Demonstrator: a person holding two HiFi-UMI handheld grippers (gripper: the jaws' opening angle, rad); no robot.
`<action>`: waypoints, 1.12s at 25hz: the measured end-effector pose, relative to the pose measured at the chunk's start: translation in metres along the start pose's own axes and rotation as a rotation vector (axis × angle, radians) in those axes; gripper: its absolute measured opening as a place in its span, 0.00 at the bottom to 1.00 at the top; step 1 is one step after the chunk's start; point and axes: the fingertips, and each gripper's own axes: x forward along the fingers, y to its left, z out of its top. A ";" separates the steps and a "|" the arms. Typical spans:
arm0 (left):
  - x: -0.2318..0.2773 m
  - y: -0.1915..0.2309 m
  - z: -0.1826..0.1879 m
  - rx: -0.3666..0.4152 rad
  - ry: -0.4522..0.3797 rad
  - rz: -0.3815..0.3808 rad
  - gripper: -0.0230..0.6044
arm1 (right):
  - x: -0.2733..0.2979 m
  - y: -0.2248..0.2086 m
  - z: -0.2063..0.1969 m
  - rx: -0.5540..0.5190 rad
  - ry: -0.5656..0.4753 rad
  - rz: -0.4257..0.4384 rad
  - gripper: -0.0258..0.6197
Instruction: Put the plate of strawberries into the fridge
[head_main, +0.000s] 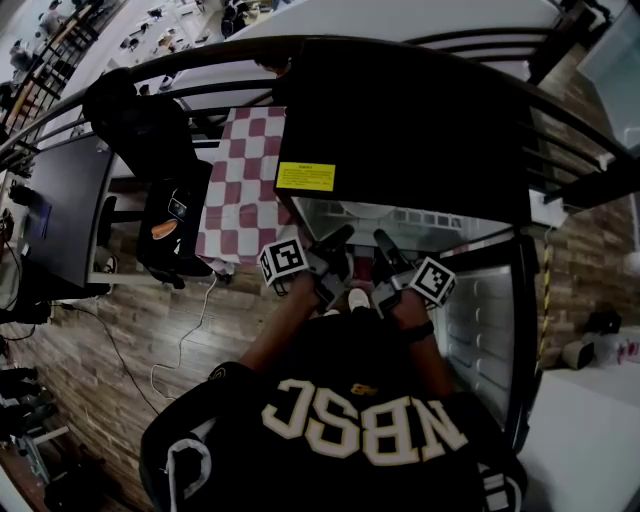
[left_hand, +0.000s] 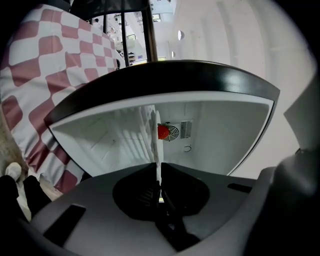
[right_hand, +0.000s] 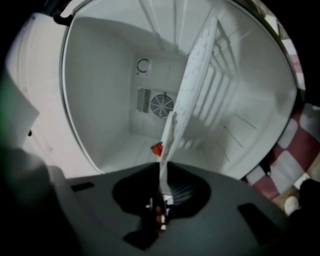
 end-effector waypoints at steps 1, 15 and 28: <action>-0.002 -0.002 -0.003 0.025 0.009 -0.004 0.08 | -0.002 0.001 0.000 -0.026 -0.004 -0.004 0.11; -0.019 -0.059 -0.022 0.677 0.032 -0.016 0.06 | -0.031 0.062 0.015 -0.697 -0.110 -0.090 0.10; -0.038 -0.124 -0.015 1.242 -0.187 0.017 0.06 | -0.037 0.118 0.011 -1.076 -0.173 -0.094 0.07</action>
